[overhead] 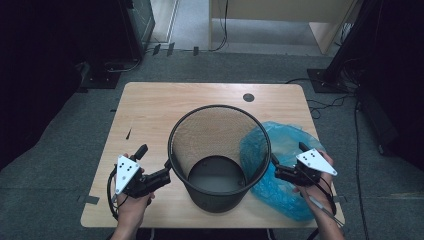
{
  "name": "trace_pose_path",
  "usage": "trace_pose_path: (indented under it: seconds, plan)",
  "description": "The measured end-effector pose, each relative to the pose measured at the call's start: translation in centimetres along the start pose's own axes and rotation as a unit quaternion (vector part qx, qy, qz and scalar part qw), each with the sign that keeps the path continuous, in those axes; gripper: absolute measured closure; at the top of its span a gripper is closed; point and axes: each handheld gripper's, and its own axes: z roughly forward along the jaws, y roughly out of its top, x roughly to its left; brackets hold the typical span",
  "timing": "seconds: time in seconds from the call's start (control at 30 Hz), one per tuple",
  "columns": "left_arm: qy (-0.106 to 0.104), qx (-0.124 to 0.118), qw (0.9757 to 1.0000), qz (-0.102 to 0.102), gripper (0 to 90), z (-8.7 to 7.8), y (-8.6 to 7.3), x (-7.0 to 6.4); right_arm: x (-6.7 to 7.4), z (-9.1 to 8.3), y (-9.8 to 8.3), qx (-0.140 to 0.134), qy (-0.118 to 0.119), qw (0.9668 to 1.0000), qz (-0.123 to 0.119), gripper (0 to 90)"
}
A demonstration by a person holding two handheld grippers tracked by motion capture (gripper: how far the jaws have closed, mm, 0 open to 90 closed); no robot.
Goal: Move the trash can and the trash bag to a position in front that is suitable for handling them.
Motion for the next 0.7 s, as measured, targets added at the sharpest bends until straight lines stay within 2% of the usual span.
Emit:
trace_pose_path:
  seconds: [0.13, 0.33, 0.4, 0.5, 0.6, 0.63, 0.7]
  plan:
    - [0.013, -0.002, 0.9999, -0.010, 9.8, -0.3, -0.1, 0.9, -0.5, 1.7, -2.4, 0.048, 0.001, 0.9988, 0.013, 2.5]
    - [0.029, -0.005, 0.9993, -0.021, 9.8, -0.7, -0.1, 2.0, -1.1, 3.5, -5.5, 0.097, -0.012, 0.9946, 0.034, 2.5]
    - [0.032, -0.005, 0.9992, -0.023, 9.8, -0.8, -0.1, 2.2, -1.1, 3.7, -5.9, 0.107, -0.012, 0.9936, 0.036, 2.7]
    - [0.036, -0.007, 0.9990, -0.025, 9.8, -1.0, -0.1, 2.4, -1.0, 4.4, -6.8, 0.140, -0.010, 0.9895, 0.036, 5.6]
    - [0.040, -0.005, 0.9988, -0.028, 9.8, -0.9, -0.1, 2.5, -1.1, 4.6, -6.7, 0.143, -0.010, 0.9888, 0.043, 10.0]
    - [0.041, -0.005, 0.9987, -0.030, 9.8, -0.9, -0.1, 2.5, -1.1, 4.6, -6.7, 0.150, -0.012, 0.9877, 0.045, 13.7]
    - [0.040, -0.006, 0.9986, -0.033, 9.9, -0.8, -0.2, 2.6, -1.0, 5.1, -6.8, 0.181, -0.019, 0.9826, 0.038, 15.7]
